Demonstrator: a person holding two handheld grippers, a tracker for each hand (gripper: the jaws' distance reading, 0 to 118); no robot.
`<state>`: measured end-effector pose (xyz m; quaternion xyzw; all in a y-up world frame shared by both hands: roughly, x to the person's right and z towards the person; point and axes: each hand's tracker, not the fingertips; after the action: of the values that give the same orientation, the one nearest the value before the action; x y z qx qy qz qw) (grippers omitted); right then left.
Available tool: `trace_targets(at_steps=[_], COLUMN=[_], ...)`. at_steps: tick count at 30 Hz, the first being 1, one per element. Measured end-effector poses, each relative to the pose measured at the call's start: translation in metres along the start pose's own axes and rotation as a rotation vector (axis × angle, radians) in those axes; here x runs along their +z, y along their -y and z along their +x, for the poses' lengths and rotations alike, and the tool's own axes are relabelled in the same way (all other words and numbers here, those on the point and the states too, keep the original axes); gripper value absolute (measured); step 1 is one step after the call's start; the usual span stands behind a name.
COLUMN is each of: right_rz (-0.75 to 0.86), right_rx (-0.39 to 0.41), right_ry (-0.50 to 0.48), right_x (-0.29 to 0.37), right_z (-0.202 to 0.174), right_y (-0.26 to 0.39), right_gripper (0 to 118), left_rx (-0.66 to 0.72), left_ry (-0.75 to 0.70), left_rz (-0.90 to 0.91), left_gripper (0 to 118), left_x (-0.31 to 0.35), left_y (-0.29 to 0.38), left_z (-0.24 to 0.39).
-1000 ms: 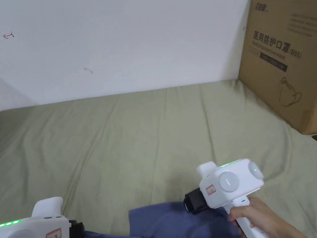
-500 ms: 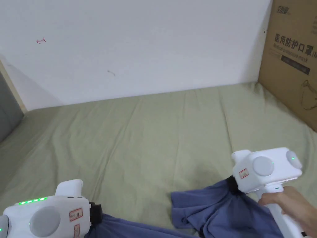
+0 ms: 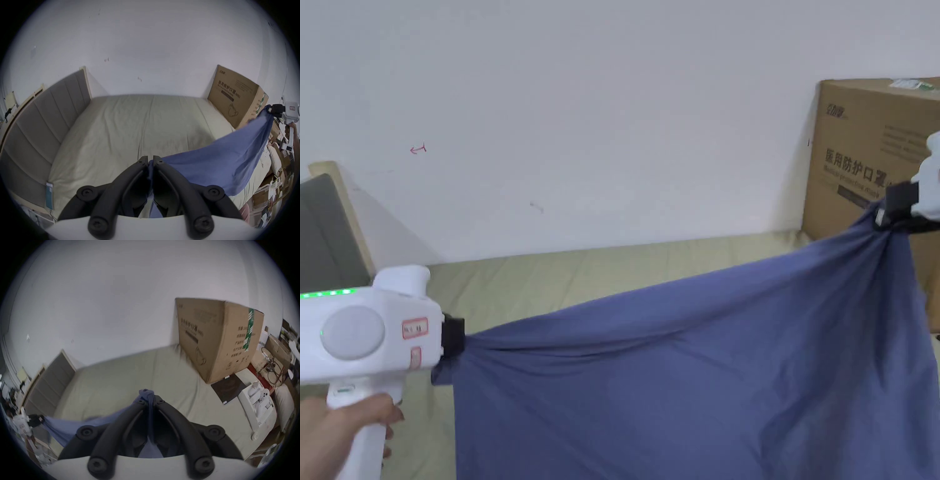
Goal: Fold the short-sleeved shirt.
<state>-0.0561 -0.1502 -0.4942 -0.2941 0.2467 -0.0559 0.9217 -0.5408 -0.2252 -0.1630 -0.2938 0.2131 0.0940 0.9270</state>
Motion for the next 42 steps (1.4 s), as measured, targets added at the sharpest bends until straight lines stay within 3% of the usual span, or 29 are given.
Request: trace_targets(at_steps=[6, 18, 22, 25, 32, 38, 42], right_rz=[0.089, 0.271, 0.328, 0.345, 0.262, 0.006, -0.202], right_rx=[-0.018, -0.062, -0.023, -0.016, 0.022, -0.003, 0.005], right_ry=[-0.009, -0.103, -0.119, -0.115, -0.091, 0.007, 0.093], right_x=[0.022, -0.013, -0.013, -0.021, -0.093, -0.231, -0.310], right_z=[-0.020, -0.085, -0.107, -0.117, -0.119, -0.088, -0.061], right_y=[-0.057, -0.213, -0.241, -0.249, -0.210, -0.120, -0.033], right_gripper=[5, 5, 5, 5, 5, 5, 5], left_rx=[-0.018, 0.042, -0.022, 0.006, 0.029, 0.024, 0.055], left_ry=[0.012, -0.100, -0.189, -0.182, -0.249, -0.297, -0.284], left_rz=[0.089, 0.270, 0.358, 0.352, 0.267, 0.129, -0.066], left_gripper=[4, 4, 4, 4, 4, 4, 4], left_x=[0.011, -0.024, -0.028, -0.037, -0.122, -0.242, -0.309], left_y=[-0.073, -0.249, -0.290, -0.305, -0.267, -0.167, -0.093], left_z=[-0.002, -0.038, -0.039, -0.040, -0.043, -0.037, -0.036])
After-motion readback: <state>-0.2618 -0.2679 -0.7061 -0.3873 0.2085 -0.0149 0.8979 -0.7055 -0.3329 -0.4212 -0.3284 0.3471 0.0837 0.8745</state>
